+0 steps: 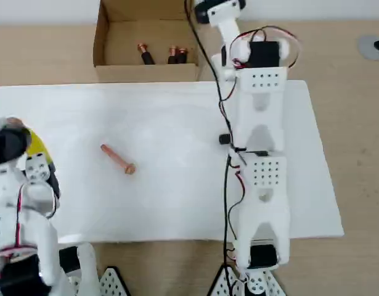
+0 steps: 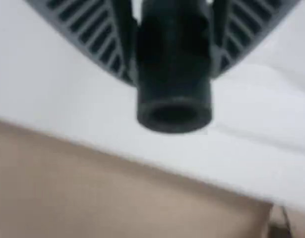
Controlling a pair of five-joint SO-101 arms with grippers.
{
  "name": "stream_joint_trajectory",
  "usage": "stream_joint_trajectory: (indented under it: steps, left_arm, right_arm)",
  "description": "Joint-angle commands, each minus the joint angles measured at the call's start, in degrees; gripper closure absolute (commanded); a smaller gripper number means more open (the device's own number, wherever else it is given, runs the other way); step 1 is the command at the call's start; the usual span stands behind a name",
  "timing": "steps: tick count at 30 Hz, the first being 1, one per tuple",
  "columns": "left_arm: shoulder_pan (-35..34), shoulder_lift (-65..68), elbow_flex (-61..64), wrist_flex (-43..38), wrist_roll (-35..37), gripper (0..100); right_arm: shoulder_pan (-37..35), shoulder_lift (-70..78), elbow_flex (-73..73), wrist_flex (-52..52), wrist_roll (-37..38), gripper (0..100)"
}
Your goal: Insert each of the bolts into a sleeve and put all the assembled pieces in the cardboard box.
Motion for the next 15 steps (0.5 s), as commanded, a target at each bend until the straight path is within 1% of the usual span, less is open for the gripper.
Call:
stream_joint_trajectory:
  steps: [1, 6, 10, 12, 15]
  left_arm:
    - [-0.7, -5.67, 2.99, -1.85, 3.78, 99]
    - [-0.62, -14.29, 8.18, -1.93, 10.9, 99]
    - [-0.53, -16.92, 9.32, -2.02, 12.84, 99]
    - [-0.53, -16.22, 9.41, -2.02, 12.84, 99]
    - [-0.53, -16.13, 9.32, -2.02, 12.84, 99]
  right_arm:
    - [-1.63, -13.05, -3.21, 0.88, -0.53, 98.8]
    - [-6.99, -21.67, -3.12, 0.97, -0.53, 98.8]
    - [-9.98, -25.8, -2.24, 1.05, -0.62, 98.9]
    - [-10.86, -29.05, 1.98, 1.05, -0.62, 98.9]
    - [-11.47, -37.76, 15.96, 1.14, -1.76, 98.9]
